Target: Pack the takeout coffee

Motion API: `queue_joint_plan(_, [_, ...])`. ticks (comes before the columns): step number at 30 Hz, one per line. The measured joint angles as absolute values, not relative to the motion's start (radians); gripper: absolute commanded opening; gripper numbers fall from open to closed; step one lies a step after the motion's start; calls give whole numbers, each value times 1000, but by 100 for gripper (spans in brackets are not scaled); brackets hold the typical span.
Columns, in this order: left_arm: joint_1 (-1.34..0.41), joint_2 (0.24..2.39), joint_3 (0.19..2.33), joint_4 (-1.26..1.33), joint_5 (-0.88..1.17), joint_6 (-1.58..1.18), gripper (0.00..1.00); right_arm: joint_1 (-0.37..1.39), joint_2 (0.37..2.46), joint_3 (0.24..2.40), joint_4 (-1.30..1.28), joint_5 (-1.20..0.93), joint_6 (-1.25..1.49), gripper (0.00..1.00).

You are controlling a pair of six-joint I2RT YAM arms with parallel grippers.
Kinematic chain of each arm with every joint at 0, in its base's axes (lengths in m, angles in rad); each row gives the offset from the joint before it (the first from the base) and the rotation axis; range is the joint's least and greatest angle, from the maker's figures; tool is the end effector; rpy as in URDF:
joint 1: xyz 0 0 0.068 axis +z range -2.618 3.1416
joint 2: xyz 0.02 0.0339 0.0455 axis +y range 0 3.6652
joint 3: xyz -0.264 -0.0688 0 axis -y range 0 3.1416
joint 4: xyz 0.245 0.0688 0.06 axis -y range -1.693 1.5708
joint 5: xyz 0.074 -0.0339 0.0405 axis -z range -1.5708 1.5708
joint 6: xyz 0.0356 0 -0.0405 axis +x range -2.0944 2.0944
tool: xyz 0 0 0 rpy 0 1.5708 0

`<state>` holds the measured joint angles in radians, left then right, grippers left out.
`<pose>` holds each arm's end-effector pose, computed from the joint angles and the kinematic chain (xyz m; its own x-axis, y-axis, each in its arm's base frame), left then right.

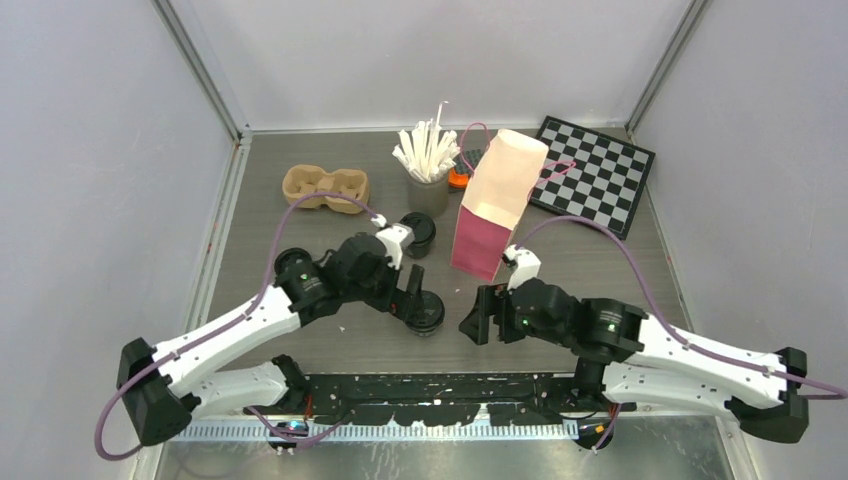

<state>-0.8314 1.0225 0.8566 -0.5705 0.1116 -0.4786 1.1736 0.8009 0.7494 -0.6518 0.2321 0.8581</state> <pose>0.1419 -0.1615 0.2841 -0.7655 0.1602 -0.6232 0.4927 0.7688 -0.4076 0.0721 0.1507 0.2801 -0.7912 0.0173 -0.6113 -0.3531 0.8032 0.4798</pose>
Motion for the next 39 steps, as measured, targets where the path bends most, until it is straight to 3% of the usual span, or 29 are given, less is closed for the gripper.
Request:
queue_joint_plan(10, [-1068, 1268, 975, -603, -141, -418, 100, 1176, 604, 766, -781, 291, 836, 89])
queue_joint_plan(15, [-1085, 1314, 981, -604, -185, -406, 99, 1176, 607, 766, -803, 300, 835, 89])
queue_joint_plan(23, [-1087, 1314, 977, -597, -200, -406, 83, 1176, 616, 766, -808, 310, 831, 89])
queue_joint_plan(32, [-1087, 1303, 965, -596, -196, -407, 95, 1176, 633, 766, -807, 323, 830, 89])
queue_joint_plan(36, [-1087, 1303, 965, -597, -189, -406, 93, 1176, 642, 766, -807, 327, 830, 89])
queue_joint_plan(39, [-1087, 1303, 965, -598, -190, -406, 85, 1176, 647, 766, -805, 329, 830, 89])
